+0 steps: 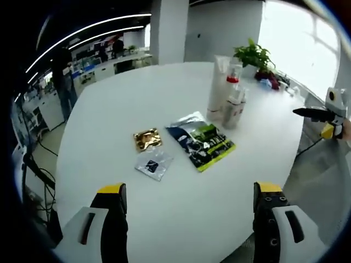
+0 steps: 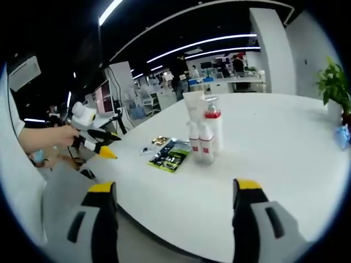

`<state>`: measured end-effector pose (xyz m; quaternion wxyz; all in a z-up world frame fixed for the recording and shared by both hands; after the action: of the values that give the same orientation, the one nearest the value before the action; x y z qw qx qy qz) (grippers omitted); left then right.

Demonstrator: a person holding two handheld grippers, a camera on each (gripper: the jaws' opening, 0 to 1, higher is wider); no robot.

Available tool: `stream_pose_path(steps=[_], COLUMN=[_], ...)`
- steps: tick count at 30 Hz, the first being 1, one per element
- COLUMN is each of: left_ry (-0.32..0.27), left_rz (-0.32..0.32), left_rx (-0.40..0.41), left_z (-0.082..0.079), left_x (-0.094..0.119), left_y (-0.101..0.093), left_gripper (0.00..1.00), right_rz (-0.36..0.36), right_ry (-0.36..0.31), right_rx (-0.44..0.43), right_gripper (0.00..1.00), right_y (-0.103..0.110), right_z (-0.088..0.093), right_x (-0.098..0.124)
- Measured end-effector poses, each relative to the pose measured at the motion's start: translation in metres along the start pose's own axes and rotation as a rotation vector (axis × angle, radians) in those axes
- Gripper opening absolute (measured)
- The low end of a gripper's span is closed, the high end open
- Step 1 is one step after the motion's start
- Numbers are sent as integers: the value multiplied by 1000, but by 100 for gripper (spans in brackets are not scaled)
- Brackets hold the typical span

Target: Arrange the skincare products in the storage area until every visible bottle or jar stands upright without overlapping.

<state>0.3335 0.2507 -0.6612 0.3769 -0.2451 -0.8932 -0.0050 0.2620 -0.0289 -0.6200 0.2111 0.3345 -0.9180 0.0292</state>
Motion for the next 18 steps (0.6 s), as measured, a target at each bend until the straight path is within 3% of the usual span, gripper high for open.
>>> stream_pose_path(steps=[6,18], left_ry=[73,181], left_rz=[-15,0], left_rx=[-71,-133], left_z=[-3,-2], left_x=[-20,-57], left_y=[16,42], left_gripper=[88,84], right_rz=[12,31], right_ry=[16,58], right_rx=[-20,-13], right_gripper=[87,87], right_y=[-4,-7], right_z=[3,10], right_x=[-2,-4])
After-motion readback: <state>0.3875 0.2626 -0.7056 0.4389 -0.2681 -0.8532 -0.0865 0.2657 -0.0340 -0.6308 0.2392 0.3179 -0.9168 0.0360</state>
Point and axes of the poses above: the point that each gripper's makers call its tool centre point, and the gripper's own axes: x roughly backward along the fingers, y roughly to its left, z roughly out of its underside, the point moved 1 cm from there along x, roughly backward along the fingers, and after that the axes turned 7 degrees about x, right-handed, at the moved point
